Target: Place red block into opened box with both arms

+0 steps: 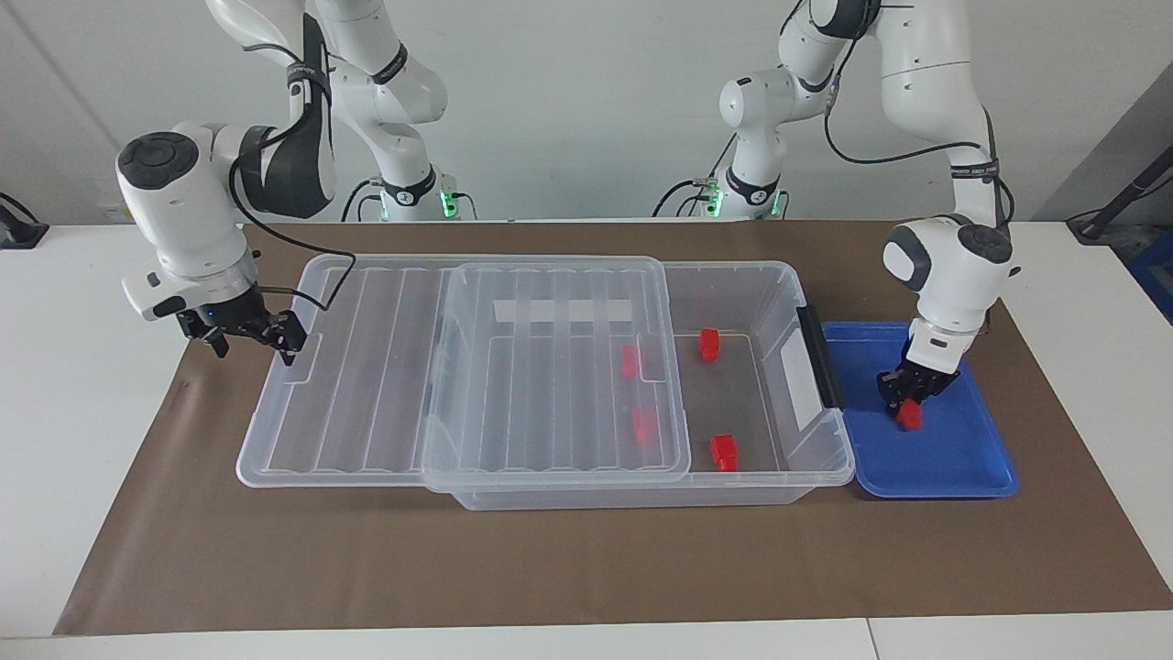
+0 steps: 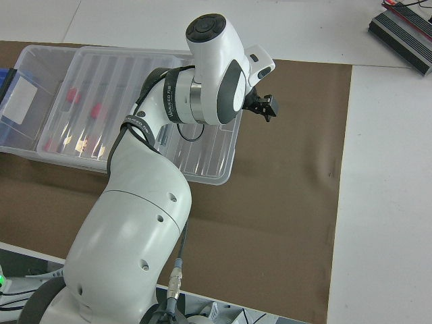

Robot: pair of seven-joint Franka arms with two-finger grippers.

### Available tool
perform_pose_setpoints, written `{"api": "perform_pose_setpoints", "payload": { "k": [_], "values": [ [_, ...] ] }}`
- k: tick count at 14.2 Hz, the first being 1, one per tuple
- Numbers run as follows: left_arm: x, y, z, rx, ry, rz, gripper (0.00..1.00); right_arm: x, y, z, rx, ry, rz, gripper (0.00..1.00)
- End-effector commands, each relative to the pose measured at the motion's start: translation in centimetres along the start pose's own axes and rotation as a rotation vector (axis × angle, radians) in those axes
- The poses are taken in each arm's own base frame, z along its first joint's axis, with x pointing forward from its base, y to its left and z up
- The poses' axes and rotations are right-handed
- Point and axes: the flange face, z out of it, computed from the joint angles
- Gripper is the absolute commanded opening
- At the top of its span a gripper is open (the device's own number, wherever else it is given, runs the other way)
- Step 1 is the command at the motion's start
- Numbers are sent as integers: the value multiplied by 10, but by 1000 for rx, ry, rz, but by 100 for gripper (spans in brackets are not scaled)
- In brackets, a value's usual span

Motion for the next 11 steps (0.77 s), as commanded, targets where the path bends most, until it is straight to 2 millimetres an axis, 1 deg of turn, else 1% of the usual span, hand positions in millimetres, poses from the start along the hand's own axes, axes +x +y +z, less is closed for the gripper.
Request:
{"api": "perform_pose_setpoints", "payload": {
  "k": [1, 2, 3, 4, 5, 6, 8, 9, 10, 11],
  "values": [
    [22, 2, -27, 8, -47, -20, 0, -3, 8, -10, -26, -8, -18, 100],
    [30, 1, -41, 10, -76, -21, 0, -3, 5, -18, -22, -1, -12, 100],
    [37, 1, -61, 12, -90, -22, 0, -1, 0, -29, -13, 8, -7, 100],
    [44, 0, -80, 14, -105, -24, 0, 0, -4, -42, -10, 10, -2, 100],
    [51, 2, -96, 12, -124, -30, 0, 1, -5, -60, -4, 19, 7, 100],
    [58, 7, -112, 13, -140, -56, 0, -2, -5, -73, 16, 13, 18, 100],
    [71, 32, -153, 12, -161, -90, 0, -13, -5, -103, 99, 16, 52, 100],
    [77, 50, -180, 13, -181, -110, 0, -21, -4, -115, 107, 5, 53, 100],
    [81, 71, -202, 15, -198, -138, 0, -29, -1, -128, 109, -6, 58, 100],
    [82, 95, -217, 19, -208, -173, 0, -37, 1, -143, 109, -5, 65, 100]
  ]
}}
